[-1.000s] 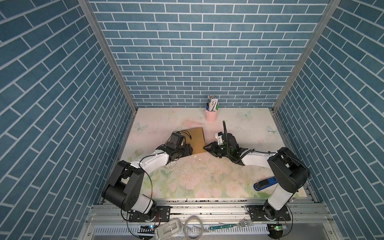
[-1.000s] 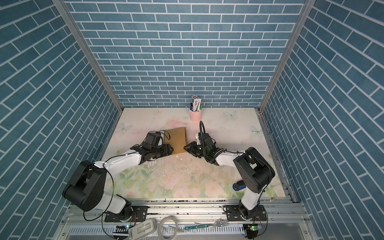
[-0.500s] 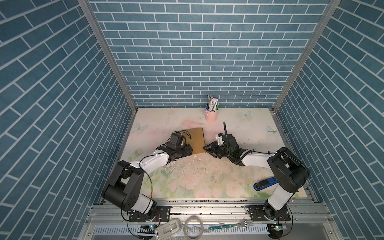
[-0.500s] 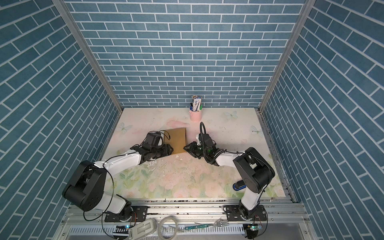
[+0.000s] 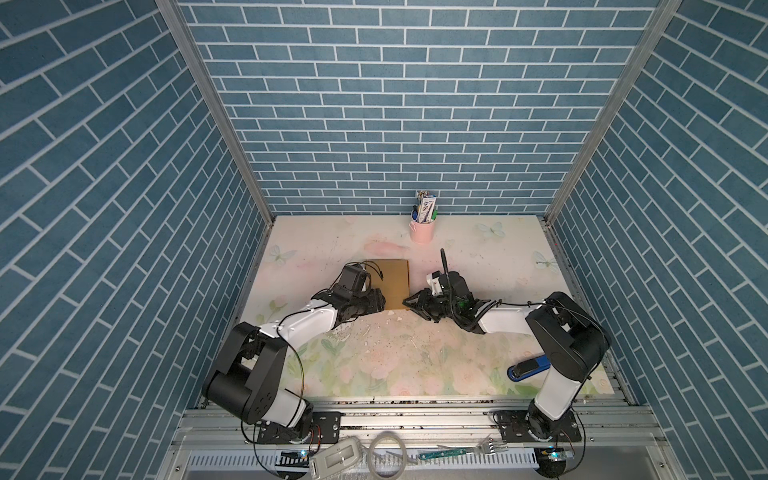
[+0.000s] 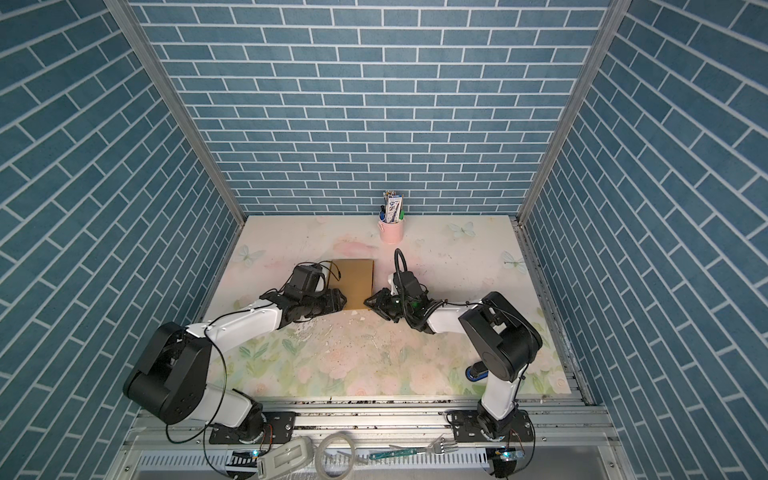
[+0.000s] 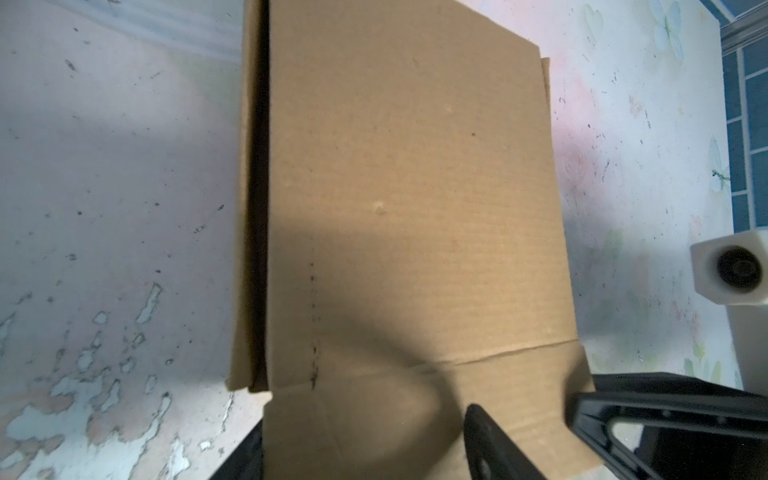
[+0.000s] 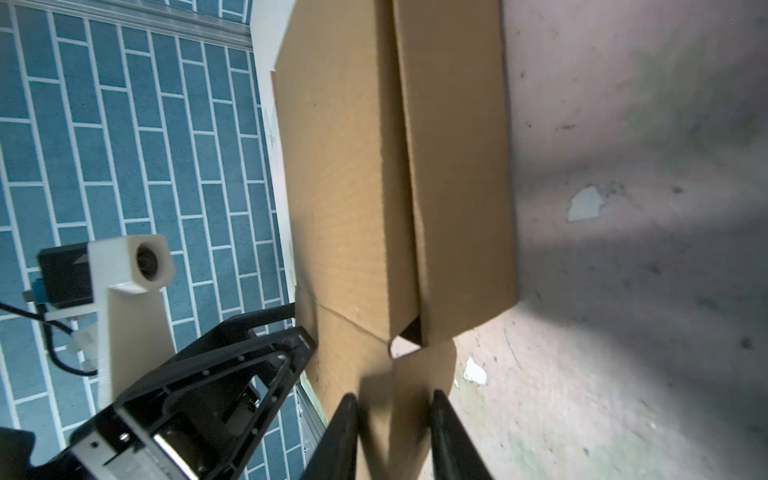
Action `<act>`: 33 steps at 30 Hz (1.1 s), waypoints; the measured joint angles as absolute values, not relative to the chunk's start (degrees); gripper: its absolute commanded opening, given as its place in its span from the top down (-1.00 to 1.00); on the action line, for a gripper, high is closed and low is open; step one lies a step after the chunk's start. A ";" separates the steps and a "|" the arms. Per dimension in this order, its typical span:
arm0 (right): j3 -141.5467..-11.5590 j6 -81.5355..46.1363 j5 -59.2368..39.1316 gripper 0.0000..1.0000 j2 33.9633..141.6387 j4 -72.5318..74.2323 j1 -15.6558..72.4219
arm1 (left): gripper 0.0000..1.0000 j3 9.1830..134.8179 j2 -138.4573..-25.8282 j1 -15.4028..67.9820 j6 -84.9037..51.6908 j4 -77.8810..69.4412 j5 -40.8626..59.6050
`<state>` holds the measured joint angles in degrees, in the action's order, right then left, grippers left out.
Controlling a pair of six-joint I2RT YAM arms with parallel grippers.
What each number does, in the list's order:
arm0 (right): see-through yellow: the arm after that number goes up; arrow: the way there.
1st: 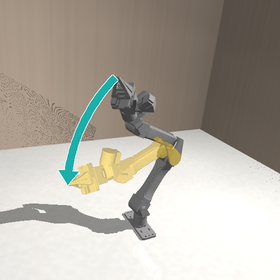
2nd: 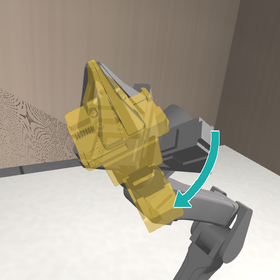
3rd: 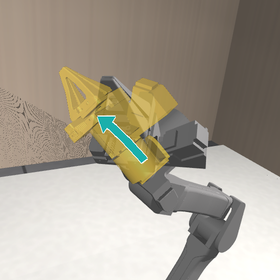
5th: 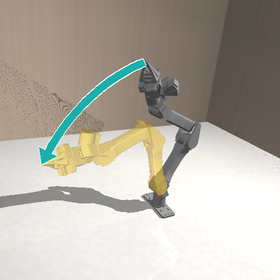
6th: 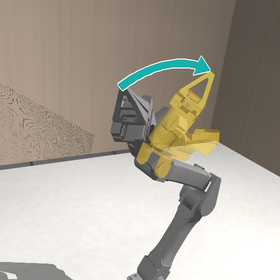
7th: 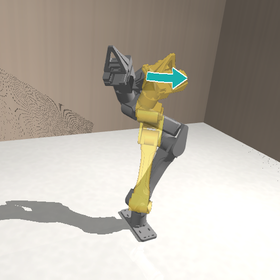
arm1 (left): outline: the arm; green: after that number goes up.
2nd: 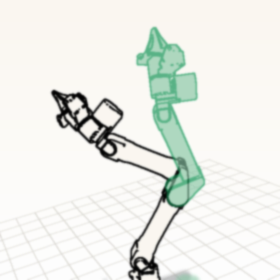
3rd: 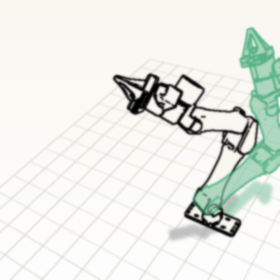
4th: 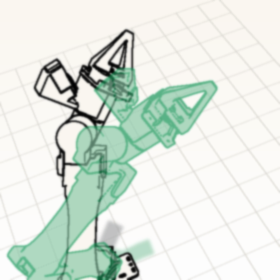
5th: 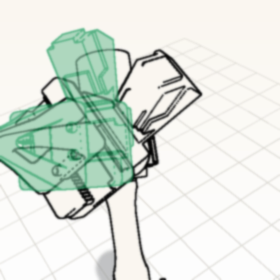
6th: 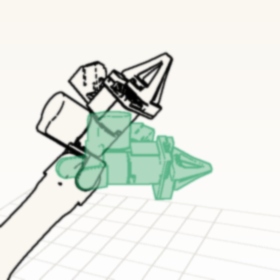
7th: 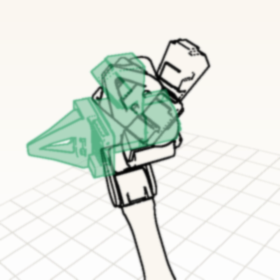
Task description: Fold the paper box
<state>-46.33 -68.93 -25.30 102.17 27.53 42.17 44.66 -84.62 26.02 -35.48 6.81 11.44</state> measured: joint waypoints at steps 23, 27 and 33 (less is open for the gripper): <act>-54.17 -48.58 -17.52 0.41 100.27 8.40 42.50 | -0.38 44.66 -84.90 25.17 -34.54 7.99 13.39; -55.00 -47.13 -16.47 0.41 100.27 7.33 42.50 | -0.38 44.66 -84.90 25.04 -34.35 7.99 13.63; -55.02 -46.02 -15.90 0.42 100.51 7.11 42.50 | -0.38 44.64 -85.21 24.97 -34.11 7.94 14.24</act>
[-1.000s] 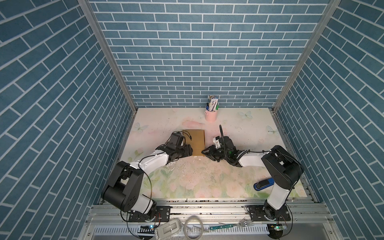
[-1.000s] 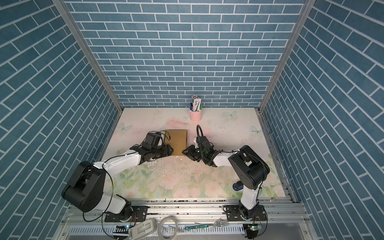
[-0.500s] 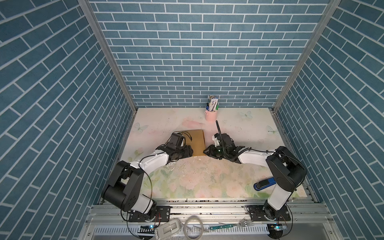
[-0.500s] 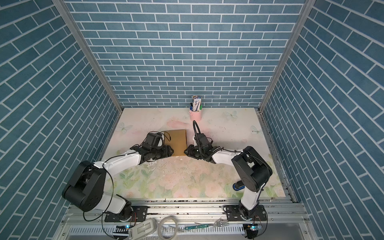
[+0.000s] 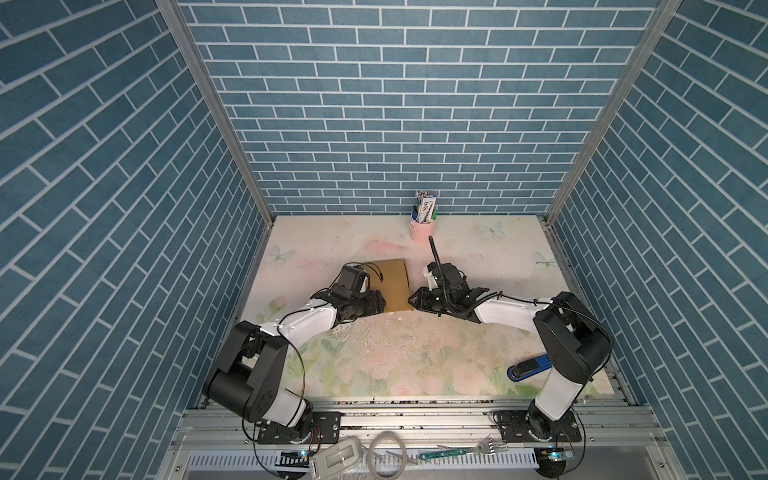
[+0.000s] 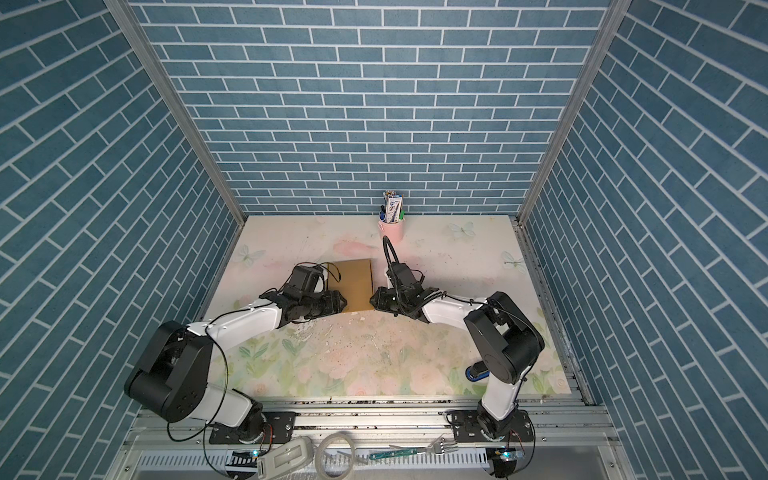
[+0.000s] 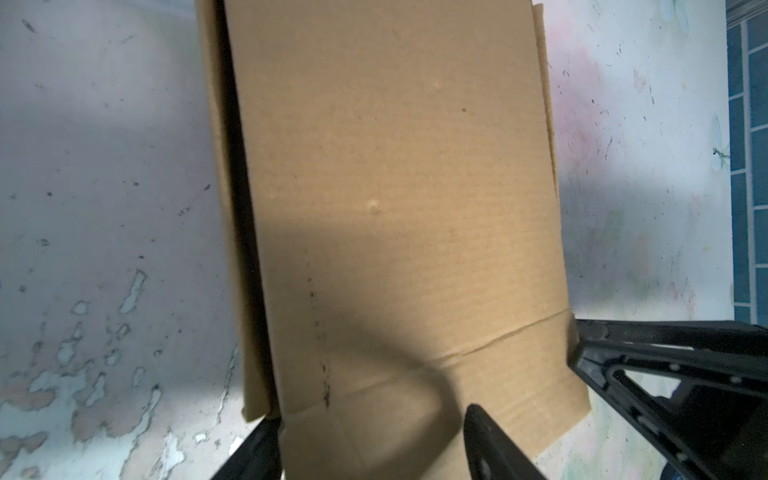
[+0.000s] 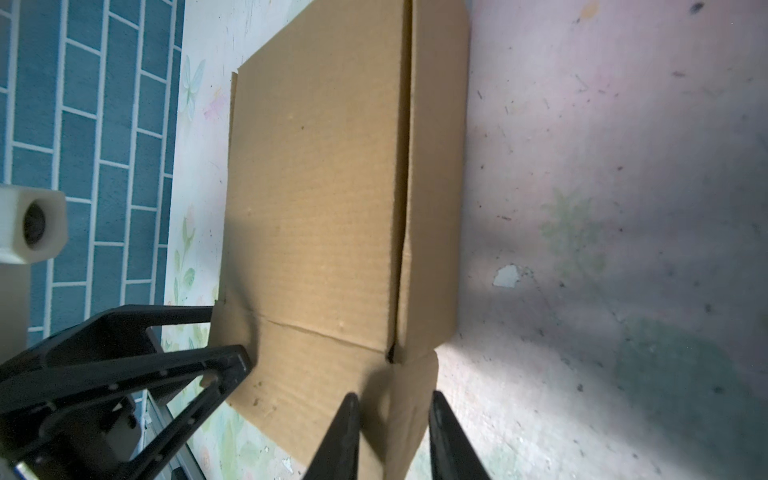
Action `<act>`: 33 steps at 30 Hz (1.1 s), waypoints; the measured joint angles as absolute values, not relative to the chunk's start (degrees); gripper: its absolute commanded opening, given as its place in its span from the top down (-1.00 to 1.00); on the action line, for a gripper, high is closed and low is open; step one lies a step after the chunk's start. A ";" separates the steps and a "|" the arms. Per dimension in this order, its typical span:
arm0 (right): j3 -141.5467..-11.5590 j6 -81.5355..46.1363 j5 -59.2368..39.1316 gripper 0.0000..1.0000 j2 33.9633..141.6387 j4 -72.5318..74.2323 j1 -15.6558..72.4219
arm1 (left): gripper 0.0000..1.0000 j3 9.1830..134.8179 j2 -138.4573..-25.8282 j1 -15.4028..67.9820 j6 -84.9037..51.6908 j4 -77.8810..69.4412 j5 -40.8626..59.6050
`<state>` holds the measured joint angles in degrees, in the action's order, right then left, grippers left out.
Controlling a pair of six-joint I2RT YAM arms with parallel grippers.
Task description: Fold the paper box
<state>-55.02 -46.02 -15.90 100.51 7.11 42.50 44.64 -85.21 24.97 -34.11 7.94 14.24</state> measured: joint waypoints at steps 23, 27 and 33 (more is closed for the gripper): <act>-56.64 -41.93 -14.31 0.49 101.91 8.05 42.50 | -0.38 44.12 -79.57 23.86 -31.68 13.23 11.70; -56.69 -41.89 -14.31 0.49 101.91 8.03 42.50 | -0.38 40.75 -73.69 23.83 -31.64 12.67 10.31; -57.06 -41.63 -14.28 0.50 101.97 7.88 42.50 | -0.38 33.17 -66.00 23.64 -32.36 12.12 8.45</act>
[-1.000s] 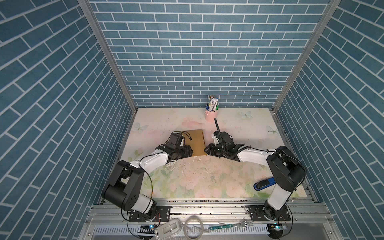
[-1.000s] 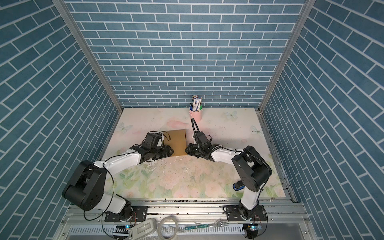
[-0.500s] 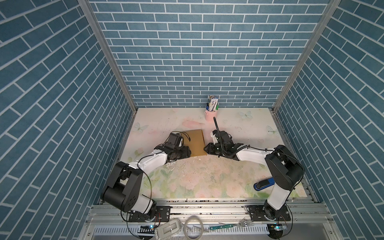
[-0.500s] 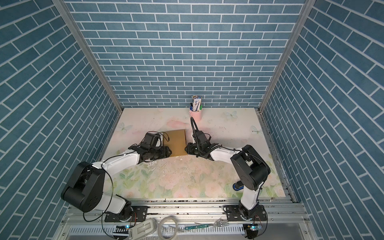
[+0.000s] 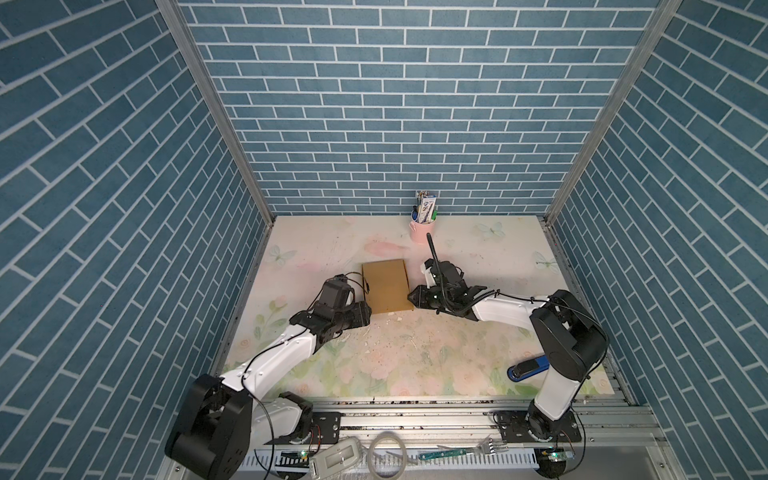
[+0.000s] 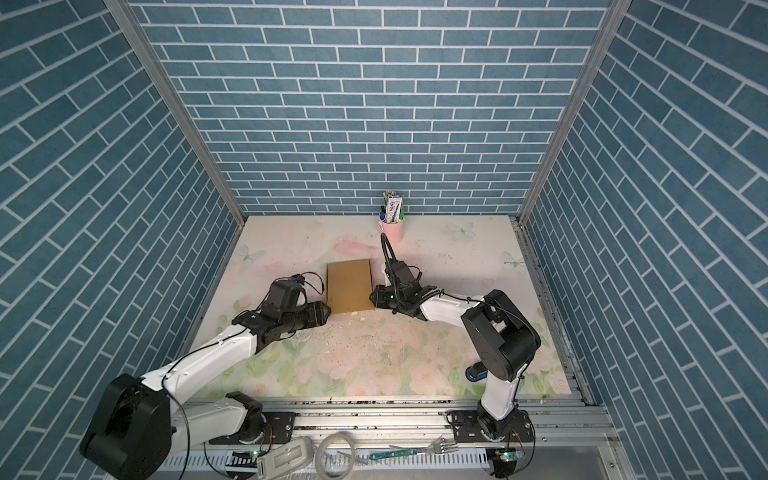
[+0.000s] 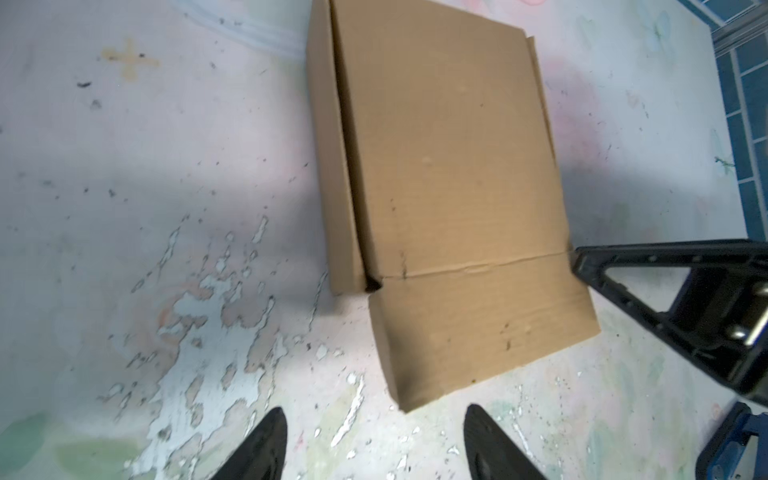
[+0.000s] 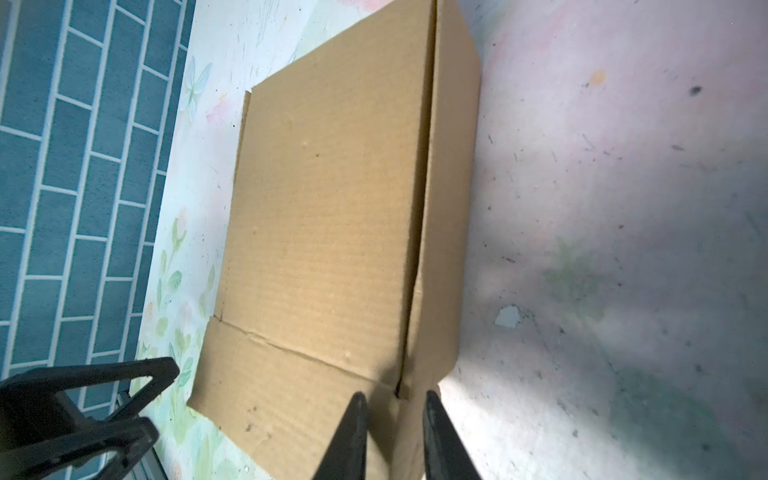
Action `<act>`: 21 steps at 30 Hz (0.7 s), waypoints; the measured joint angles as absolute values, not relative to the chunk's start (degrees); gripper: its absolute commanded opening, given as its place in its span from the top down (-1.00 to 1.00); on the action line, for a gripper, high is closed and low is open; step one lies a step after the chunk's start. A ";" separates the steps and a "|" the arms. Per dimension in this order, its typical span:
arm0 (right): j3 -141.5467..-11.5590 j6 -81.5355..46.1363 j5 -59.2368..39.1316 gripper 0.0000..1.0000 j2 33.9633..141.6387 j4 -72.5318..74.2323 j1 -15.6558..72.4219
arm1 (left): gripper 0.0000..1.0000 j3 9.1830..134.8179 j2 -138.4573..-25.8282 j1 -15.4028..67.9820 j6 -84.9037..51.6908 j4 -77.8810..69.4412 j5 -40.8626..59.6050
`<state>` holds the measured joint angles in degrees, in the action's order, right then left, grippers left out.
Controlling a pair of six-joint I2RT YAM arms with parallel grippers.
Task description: Fold the paper box
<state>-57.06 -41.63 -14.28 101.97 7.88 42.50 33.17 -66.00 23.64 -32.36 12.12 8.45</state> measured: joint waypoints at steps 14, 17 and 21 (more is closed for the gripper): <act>-58.52 -41.54 -14.37 0.50 103.09 7.68 42.50 | -0.41 25.89 -62.94 23.55 -32.05 8.38 6.81; -58.52 -41.52 -14.39 0.50 103.15 7.70 42.50 | -0.42 24.64 -64.40 23.55 -30.94 5.43 6.20; -58.52 -41.54 -14.44 0.50 103.15 7.75 42.50 | -0.43 24.01 -66.11 23.66 -29.54 2.20 5.28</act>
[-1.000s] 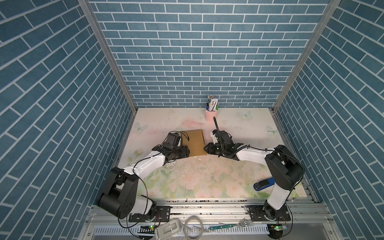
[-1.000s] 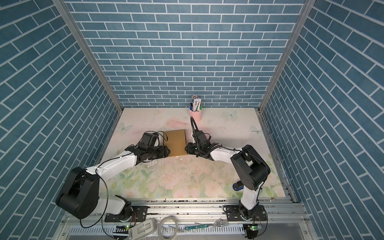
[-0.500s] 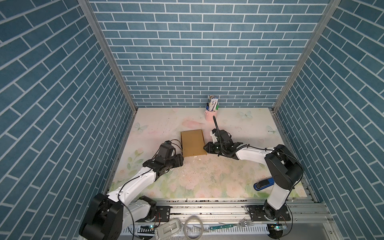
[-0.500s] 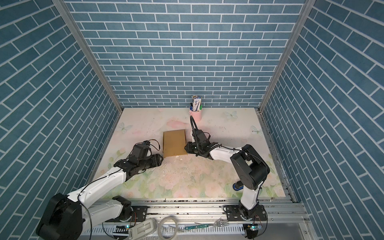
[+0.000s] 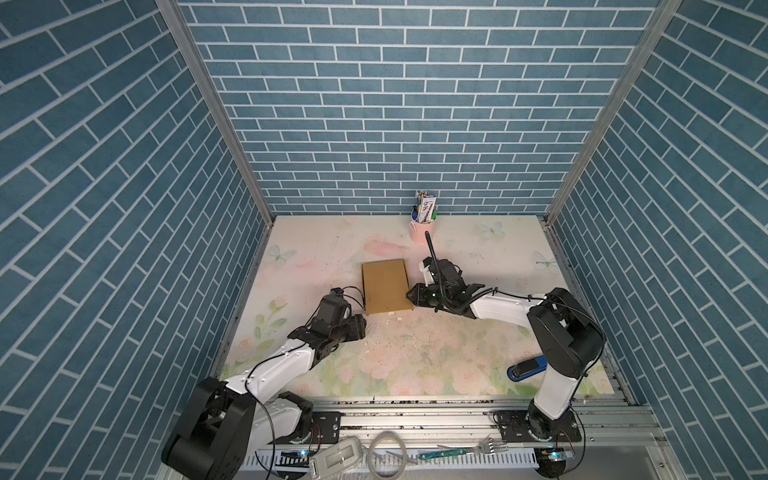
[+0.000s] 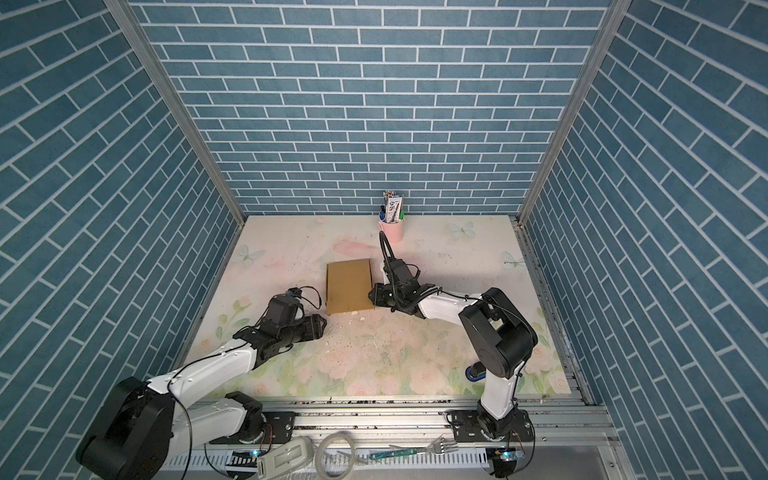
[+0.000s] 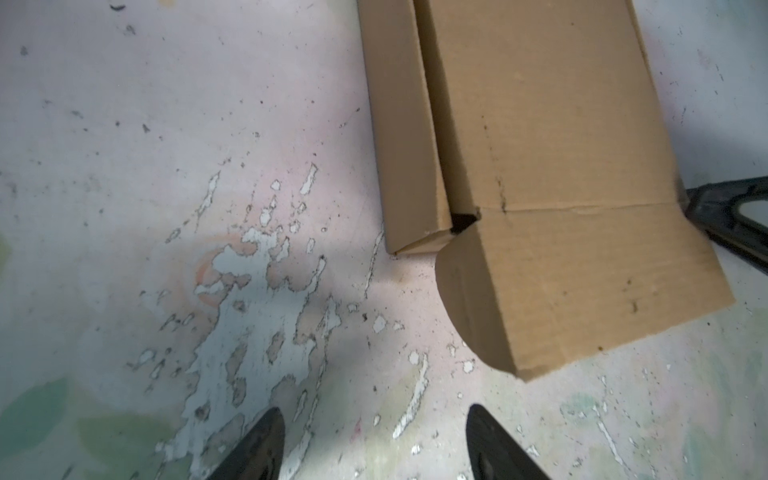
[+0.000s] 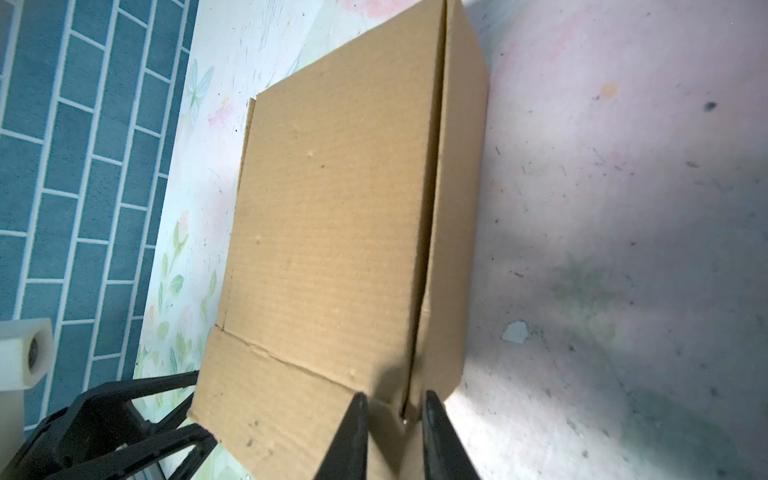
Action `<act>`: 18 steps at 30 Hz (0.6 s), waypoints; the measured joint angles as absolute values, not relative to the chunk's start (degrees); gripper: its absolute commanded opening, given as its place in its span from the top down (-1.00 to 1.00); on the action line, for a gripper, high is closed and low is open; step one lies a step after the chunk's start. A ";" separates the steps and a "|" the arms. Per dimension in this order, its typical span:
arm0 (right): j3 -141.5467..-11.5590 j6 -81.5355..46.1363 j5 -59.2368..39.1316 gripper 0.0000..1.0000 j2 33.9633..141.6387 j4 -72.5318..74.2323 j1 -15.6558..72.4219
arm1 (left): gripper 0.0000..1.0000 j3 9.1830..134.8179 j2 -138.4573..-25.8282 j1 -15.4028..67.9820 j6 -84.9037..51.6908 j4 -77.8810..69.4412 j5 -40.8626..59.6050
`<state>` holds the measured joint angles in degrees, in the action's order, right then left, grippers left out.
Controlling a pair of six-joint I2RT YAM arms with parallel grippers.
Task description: Fold the paper box
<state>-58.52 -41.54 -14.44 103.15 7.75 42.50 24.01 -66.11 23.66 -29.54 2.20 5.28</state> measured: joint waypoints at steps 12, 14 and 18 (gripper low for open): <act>-58.52 -41.54 -14.79 0.51 103.42 8.25 42.50 | -0.44 24.01 -71.33 24.58 -27.55 -5.28 4.05; -58.52 -41.54 -14.79 0.51 103.50 8.40 42.50 | -0.44 24.03 -72.25 24.58 -27.53 -5.48 3.66; -58.52 -41.54 -14.79 0.51 103.57 8.60 42.50 | -0.42 24.47 -73.91 24.64 -27.59 -4.62 2.02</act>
<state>-58.52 -41.54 -14.79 103.57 8.60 42.50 24.47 -73.91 24.64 -27.59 -4.62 2.02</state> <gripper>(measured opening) 0.248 0.715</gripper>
